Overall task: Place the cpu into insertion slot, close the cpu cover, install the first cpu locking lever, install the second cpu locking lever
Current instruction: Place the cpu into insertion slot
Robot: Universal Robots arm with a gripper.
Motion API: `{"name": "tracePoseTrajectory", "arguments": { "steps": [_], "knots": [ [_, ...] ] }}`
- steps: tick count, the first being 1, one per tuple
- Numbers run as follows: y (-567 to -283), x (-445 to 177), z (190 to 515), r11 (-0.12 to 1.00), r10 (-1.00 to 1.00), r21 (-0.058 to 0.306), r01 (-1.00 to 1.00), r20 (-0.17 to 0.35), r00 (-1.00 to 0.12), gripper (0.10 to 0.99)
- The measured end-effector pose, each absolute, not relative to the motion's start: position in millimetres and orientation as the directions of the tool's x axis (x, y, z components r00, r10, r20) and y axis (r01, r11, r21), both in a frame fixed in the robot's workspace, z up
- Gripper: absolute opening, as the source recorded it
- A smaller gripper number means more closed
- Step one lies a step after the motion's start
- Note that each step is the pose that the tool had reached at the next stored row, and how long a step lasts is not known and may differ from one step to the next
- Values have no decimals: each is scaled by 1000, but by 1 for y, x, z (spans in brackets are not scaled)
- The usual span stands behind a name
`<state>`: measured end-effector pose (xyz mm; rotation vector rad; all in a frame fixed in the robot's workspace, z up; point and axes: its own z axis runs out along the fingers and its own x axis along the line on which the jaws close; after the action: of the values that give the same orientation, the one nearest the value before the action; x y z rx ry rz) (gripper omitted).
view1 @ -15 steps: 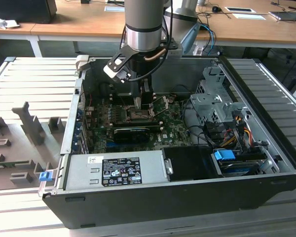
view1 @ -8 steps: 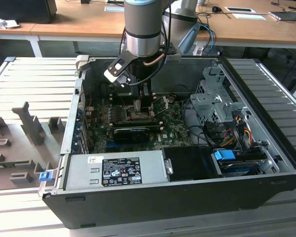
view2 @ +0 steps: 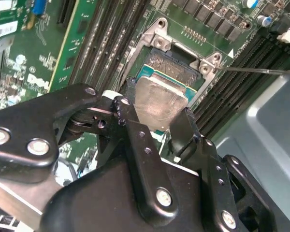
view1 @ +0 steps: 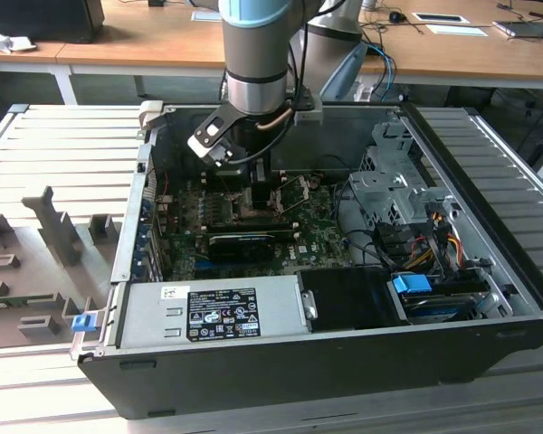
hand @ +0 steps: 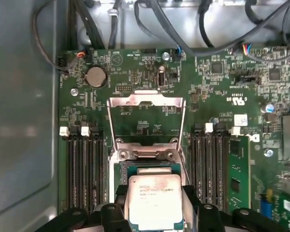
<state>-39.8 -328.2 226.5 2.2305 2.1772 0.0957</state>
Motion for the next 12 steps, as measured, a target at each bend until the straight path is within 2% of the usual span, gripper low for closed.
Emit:
{"name": "tracePoseTrajectory", "arguments": {
  "steps": [12],
  "knots": [
    [-319,-44,209,-45,999,60,997,13,45,525]
  ]
}}
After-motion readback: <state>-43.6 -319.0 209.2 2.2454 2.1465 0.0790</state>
